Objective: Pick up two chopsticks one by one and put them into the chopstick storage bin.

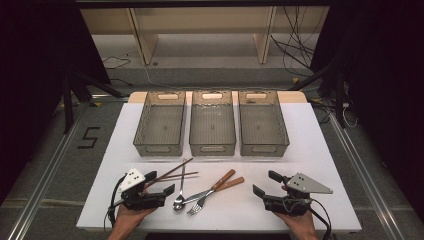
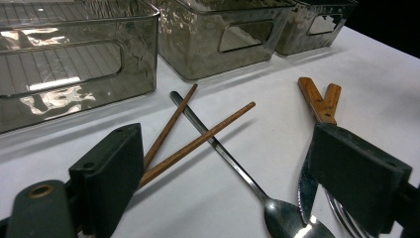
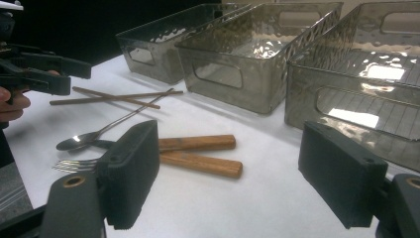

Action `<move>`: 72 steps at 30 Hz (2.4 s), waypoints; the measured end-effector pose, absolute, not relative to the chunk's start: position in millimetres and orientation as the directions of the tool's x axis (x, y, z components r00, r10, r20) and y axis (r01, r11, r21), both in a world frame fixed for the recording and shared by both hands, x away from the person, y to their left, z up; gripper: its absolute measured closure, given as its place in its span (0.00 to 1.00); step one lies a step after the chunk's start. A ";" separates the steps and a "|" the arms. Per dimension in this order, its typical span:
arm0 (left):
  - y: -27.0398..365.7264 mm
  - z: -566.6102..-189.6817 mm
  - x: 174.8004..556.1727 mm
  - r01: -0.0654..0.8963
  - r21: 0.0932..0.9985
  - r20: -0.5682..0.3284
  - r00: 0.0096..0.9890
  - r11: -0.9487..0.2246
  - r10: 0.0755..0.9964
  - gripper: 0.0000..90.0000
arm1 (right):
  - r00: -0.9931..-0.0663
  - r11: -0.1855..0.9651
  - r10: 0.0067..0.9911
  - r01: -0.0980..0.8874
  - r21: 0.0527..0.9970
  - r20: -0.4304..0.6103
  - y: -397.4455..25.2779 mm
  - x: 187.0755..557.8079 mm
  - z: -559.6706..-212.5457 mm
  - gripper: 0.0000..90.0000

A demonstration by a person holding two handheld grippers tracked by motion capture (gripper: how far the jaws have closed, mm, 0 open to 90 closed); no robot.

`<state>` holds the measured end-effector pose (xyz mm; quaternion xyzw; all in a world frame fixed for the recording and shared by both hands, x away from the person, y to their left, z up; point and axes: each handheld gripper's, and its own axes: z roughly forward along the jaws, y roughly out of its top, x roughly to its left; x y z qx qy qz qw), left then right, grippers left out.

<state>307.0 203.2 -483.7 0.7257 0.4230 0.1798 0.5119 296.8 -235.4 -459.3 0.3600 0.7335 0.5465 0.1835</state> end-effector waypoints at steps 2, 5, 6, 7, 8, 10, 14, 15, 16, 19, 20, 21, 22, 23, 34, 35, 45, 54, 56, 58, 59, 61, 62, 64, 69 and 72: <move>202.8 -483.4 307.7 0.431 0.895 -0.174 0.575 -0.116 0.799 0.15 | -0.672 0.141 0.730 0.329 0.934 0.126 -235.6 297.4 -459.2 0.27; 202.8 -483.0 307.6 0.432 0.894 -0.174 0.576 -0.117 0.798 0.15 | -0.672 0.139 0.730 0.328 0.934 0.127 -236.3 297.3 -459.1 0.27; 202.7 -482.8 307.8 0.433 0.894 -0.174 0.576 -0.118 0.798 0.15 | -0.672 0.138 0.729 0.330 0.934 0.130 -236.3 297.3 -459.0 0.27; 202.7 -482.5 307.9 0.435 0.893 -0.176 0.577 -0.117 0.798 0.15 | -0.672 0.138 0.729 0.330 0.934 0.130 -236.3 297.3 -459.0 0.27; 202.7 -482.2 308.1 0.436 0.892 -0.178 0.579 -0.118 0.796 0.15 | -0.672 0.138 0.729 0.329 0.934 0.129 -236.2 297.4 -459.0 0.27; 202.4 -481.6 308.5 0.435 0.892 -0.173 0.578 -0.122 0.797 0.15 | -0.673 0.140 0.728 0.329 0.934 0.128 -236.2 297.5 -459.0 0.27; 203.2 -479.7 309.1 0.433 0.893 -0.169 0.575 -0.123 0.800 0.15 | -0.673 0.139 0.729 0.330 0.934 0.130 -236.2 297.8 -458.9 0.28; 203.8 -478.6 309.3 0.432 0.893 -0.165 0.575 -0.126 0.801 0.15 | -0.673 0.139 0.728 0.331 0.934 0.130 -236.2 298.0 -459.0 0.28; 204.0 -477.4 309.4 0.433 0.893 -0.164 0.573 -0.126 0.803 0.15 | -0.673 0.141 0.728 0.331 0.933 0.129 -236.0 298.0 -459.0 0.28; 205.9 -471.8 311.0 0.432 0.891 -0.152 0.572 -0.139 0.806 0.15 | -0.674 0.140 0.727 0.332 0.933 0.131 -235.7 298.2 -459.2 0.28; 206.9 -469.5 311.8 0.433 0.890 -0.148 0.573 -0.145 0.806 0.15 | -0.675 0.141 0.726 0.333 0.932 0.131 -235.7 298.4 -459.3 0.28; 207.9 -467.3 313.0 0.435 0.887 -0.141 0.578 -0.156 0.804 0.15 | -0.677 0.143 0.724 0.335 0.931 0.132 -235.7 298.4 -459.3 0.28; 209.3 -464.8 314.7 0.440 0.880 -0.128 0.584 -0.180 0.802 0.15 | -0.677 0.143 0.724 0.335 0.931 0.132 -235.7 298.4 -459.3 0.28; 210.3 -462.2 316.6 0.448 0.871 -0.115 0.586 -0.203 0.802 0.15 | -0.677 0.144 0.724 0.336 0.931 0.132 -235.6 298.5 -459.3 0.28; 207.9 -436.7 348.4 0.502 0.711 0.029 0.680 -0.493 0.733 0.25 | -0.680 0.154 0.721 0.348 0.925 0.136 -234.2 299.3 -460.7 0.28; 206.3 -438.1 351.6 0.507 0.693 0.035 0.687 -0.514 0.726 0.25 | -0.682 0.157 0.719 0.346 0.925 0.134 -234.1 299.5 -460.8 0.28; 219.4 -446.0 373.7 0.575 0.594 0.015 0.692 -0.563 0.722 0.38 | -0.690 0.166 0.712 0.349 0.922 0.133 -232.7 300.2 -461.9 0.29; 243.8 -449.9 372.0 0.588 0.544 0.037 0.696 -0.599 0.717 0.52 | -0.697 0.179 0.704 0.357 0.917 0.134 -230.1 300.9 -463.1 0.29; 247.5 -453.0 372.3 0.592 0.531 0.041 0.697 -0.607 0.716 0.53 | -0.698 0.180 0.703 0.357 0.916 0.134 -229.9 301.0 -463.3 0.29; 249.5 -456.1 372.7 0.592 0.513 0.050 0.703 -0.622 0.709 0.55 | -0.699 0.182 0.702 0.357 0.916 0.133 -229.8 301.1 -463.4 0.29; 250.0 -457.2 372.9 0.590 0.504 0.059 0.705 -0.631 0.707 0.57 | -0.700 0.182 0.702 0.357 0.916 0.133 -229.7 301.1 -463.3 0.29; 251.2 -457.7 373.5 0.588 0.489 0.064 0.712 -0.644 0.699 0.59 | -0.700 0.181 0.701 0.358 0.916 0.135 -229.7 301.2 -463.3 0.29; 252.2 -457.5 374.1 0.588 0.486 0.062 0.714 -0.646 0.697 0.59 | -0.700 0.181 0.701 0.358 0.916 0.135 -229.7 301.2 -463.3 0.29; 253.8 -457.1 374.7 0.587 0.472 0.066 0.721 -0.658 0.690 0.62 | -0.701 0.180 0.700 0.359 0.916 0.137 -229.3 301.5 -463.5 0.29; 253.5 -460.2 377.6 0.577 0.436 0.063 0.746 -0.691 0.663 0.63 | -0.702 0.184 0.699 0.362 0.914 0.137 -228.9 301.9 -463.9 0.29; 251.9 -462.1 380.7 0.578 0.425 0.057 0.751 -0.697 0.658 0.66 | -0.703 0.185 0.698 0.362 0.914 0.137 -228.6 302.3 -464.2 0.30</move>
